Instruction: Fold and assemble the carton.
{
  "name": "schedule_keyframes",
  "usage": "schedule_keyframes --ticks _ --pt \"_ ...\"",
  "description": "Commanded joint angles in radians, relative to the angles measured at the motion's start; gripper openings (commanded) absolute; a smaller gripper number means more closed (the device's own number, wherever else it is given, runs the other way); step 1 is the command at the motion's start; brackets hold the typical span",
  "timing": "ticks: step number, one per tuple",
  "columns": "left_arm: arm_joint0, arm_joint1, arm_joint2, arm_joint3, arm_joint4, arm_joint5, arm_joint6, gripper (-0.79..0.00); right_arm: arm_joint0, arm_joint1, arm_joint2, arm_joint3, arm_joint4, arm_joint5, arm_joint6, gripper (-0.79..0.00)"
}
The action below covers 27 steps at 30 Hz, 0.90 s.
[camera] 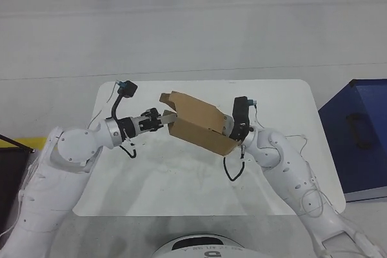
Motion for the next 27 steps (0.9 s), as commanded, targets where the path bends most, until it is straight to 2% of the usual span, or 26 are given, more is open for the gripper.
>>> schedule_keyframes --ticks 1,5,8,15,19,23,27 --pt "-0.032 -0.006 0.044 0.005 0.002 0.012 -0.016 0.000 -0.004 0.001 0.004 -0.001 0.003 -0.002 0.004 -0.785" --pt "-0.055 -0.011 0.062 0.023 -0.020 0.018 -0.003 0.000 -0.010 0.003 0.010 -0.003 0.008 -0.004 0.009 -0.785" --pt "-0.032 -0.008 0.023 0.031 -0.058 0.013 0.009 0.000 -0.011 0.003 0.013 -0.004 0.013 -0.005 0.011 -0.785" --pt "0.102 0.016 -0.154 -0.009 -0.099 -0.007 0.020 0.000 -0.010 0.004 0.018 -0.004 0.018 -0.008 0.009 -0.785" --pt "0.185 0.025 -0.221 -0.032 -0.101 -0.009 0.021 0.000 -0.008 0.003 0.019 -0.004 0.018 -0.009 0.010 -0.785" --pt "0.231 0.028 -0.233 -0.026 -0.092 -0.010 0.023 0.000 -0.005 0.003 0.018 -0.003 0.021 -0.010 0.010 -0.785" --pt "0.226 0.025 -0.197 -0.010 -0.080 -0.008 0.027 0.000 -0.003 0.003 0.017 -0.004 0.019 -0.011 0.014 -0.785"
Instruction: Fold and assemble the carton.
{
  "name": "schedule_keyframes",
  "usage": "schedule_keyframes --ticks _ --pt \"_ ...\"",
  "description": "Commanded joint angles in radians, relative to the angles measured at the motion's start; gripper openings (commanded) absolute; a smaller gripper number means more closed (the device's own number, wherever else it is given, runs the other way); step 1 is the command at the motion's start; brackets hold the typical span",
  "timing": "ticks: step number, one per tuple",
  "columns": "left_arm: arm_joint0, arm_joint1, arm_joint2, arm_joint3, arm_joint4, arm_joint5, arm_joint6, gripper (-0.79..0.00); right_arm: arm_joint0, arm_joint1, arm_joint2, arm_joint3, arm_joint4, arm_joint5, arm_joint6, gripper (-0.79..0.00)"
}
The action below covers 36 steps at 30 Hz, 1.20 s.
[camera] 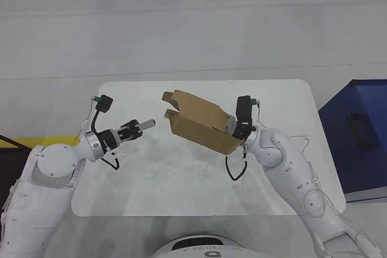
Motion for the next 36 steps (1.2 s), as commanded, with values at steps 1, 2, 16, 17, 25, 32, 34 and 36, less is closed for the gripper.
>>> schedule_keyframes --ticks 1,2,16,17,25,32,34,36 --pt "-0.014 -0.002 0.020 0.005 0.004 0.000 0.003 0.000 0.000 0.000 0.000 -0.001 -0.001 0.000 0.002 -0.785" --pt "-0.024 -0.003 0.030 0.004 0.010 0.000 0.003 0.000 0.000 0.000 0.000 -0.001 0.000 0.001 0.002 -0.785" --pt "-0.122 -0.011 0.112 -0.011 0.032 0.011 -0.006 0.000 -0.028 0.003 0.007 -0.006 -0.007 -0.008 -0.003 -0.785" --pt "-0.127 -0.012 0.118 -0.010 0.033 0.011 -0.008 0.000 -0.029 0.003 0.007 -0.007 -0.007 -0.009 -0.003 -0.785" --pt "-0.177 -0.016 0.163 0.008 0.037 0.020 -0.030 0.000 -0.029 0.003 -0.001 -0.010 -0.012 -0.016 0.011 -0.785" --pt "-0.217 -0.021 0.210 0.040 0.032 0.033 -0.069 0.000 -0.022 0.001 -0.012 -0.004 -0.008 -0.020 0.015 -0.785" --pt "-0.229 -0.023 0.226 0.048 0.034 0.035 -0.079 0.000 -0.020 0.000 -0.014 -0.002 -0.006 -0.021 0.015 -0.785" --pt "-0.240 -0.025 0.238 0.053 0.039 0.036 -0.083 0.000 -0.018 0.000 -0.016 0.000 -0.004 -0.023 0.014 -0.785"
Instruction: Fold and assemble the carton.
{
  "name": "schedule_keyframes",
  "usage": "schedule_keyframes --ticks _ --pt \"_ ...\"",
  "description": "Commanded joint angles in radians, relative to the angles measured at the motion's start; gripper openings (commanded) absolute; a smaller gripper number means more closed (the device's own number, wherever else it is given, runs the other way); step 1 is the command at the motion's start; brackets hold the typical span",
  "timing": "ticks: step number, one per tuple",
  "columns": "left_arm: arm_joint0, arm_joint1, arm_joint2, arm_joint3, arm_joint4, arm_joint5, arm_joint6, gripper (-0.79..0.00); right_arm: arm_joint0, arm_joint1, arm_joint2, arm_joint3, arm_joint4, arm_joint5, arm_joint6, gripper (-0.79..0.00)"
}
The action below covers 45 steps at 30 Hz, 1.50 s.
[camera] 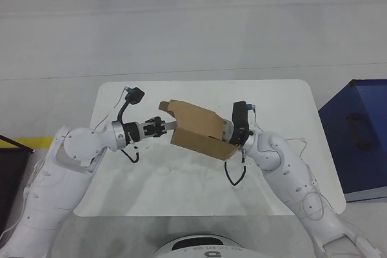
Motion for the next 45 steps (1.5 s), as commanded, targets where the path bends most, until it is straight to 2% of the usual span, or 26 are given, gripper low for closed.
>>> schedule_keyframes --ticks 1,5,11,16,20,25,30,34,39,45 --pt "-0.009 -0.001 0.009 0.002 0.002 0.002 -0.001 0.000 0.001 0.000 -0.001 0.002 0.003 -0.001 -0.003 -0.785" --pt "-0.015 -0.001 -0.005 -0.002 -0.008 -0.003 0.012 0.000 0.004 -0.001 0.000 0.011 0.012 -0.002 -0.010 -0.785" --pt "0.016 0.007 -0.072 -0.024 -0.038 -0.020 0.030 0.000 0.005 -0.001 0.010 0.037 0.051 -0.026 -0.034 -0.785" --pt "0.037 0.012 -0.117 -0.046 -0.062 -0.037 0.044 0.000 0.004 -0.003 0.016 0.071 0.124 -0.080 -0.071 -0.785" --pt "0.016 0.012 -0.122 -0.066 -0.065 -0.044 0.051 0.000 0.017 -0.007 0.007 0.121 0.190 -0.127 -0.085 -0.785" --pt "-0.037 0.007 -0.106 -0.079 -0.059 -0.045 0.090 0.000 0.030 -0.009 -0.007 0.137 0.196 -0.127 -0.077 -0.785" --pt "-0.103 -0.002 -0.056 -0.063 -0.041 -0.016 0.114 0.000 0.028 -0.008 -0.007 0.134 0.177 -0.127 -0.086 -0.785" --pt "-0.173 -0.018 0.006 0.009 -0.163 0.003 0.087 0.000 0.024 -0.007 -0.005 0.125 0.162 -0.127 -0.096 -0.785" --pt "-0.259 -0.034 0.096 0.058 -0.122 0.032 0.073 0.000 0.022 -0.003 -0.006 0.115 0.150 -0.127 -0.103 -0.785" --pt "-0.305 -0.048 0.179 0.080 -0.064 0.055 0.069 0.000 0.022 0.000 -0.005 0.118 0.151 -0.127 -0.117 -0.785"
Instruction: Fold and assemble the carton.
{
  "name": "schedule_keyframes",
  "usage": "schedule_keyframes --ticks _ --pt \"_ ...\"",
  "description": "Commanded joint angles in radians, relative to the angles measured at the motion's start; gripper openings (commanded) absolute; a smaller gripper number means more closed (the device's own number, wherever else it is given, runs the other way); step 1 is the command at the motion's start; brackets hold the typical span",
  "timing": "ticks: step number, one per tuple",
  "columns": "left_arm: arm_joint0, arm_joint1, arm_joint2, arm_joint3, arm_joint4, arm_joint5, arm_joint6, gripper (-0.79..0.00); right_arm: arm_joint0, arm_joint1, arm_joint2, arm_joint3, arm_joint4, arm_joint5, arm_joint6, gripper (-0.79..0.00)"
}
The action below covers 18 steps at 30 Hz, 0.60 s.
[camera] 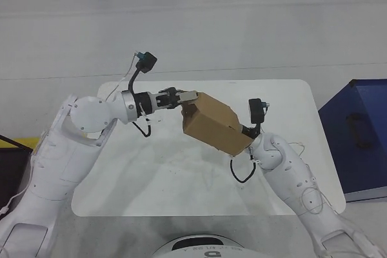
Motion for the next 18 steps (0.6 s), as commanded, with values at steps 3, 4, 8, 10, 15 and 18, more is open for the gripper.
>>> schedule_keyframes --ticks 3,4,8,10,15,18 --pt "-0.012 -0.005 0.027 0.005 0.028 0.010 0.006 0.000 0.001 0.002 -0.001 0.002 0.002 0.000 -0.006 -0.785" --pt "-0.013 -0.006 0.029 0.006 0.029 0.011 0.007 0.000 0.002 0.002 -0.002 0.002 0.002 0.000 -0.007 -0.785" --pt "-0.016 -0.007 0.030 0.000 0.039 0.011 0.000 0.000 0.008 0.003 -0.008 0.005 0.004 0.000 -0.009 -0.785" --pt "-0.012 -0.007 0.022 -0.002 0.023 0.001 -0.004 0.000 0.012 0.003 -0.012 0.008 0.005 0.000 -0.010 -0.785" --pt "-0.004 0.001 0.003 -0.008 0.017 -0.027 -0.089 0.000 0.019 0.004 -0.014 0.022 0.004 0.000 -0.011 -0.785" --pt "-0.004 0.002 0.002 -0.010 0.021 -0.029 -0.094 0.000 0.019 0.004 -0.014 0.022 0.004 0.000 -0.011 -0.785"
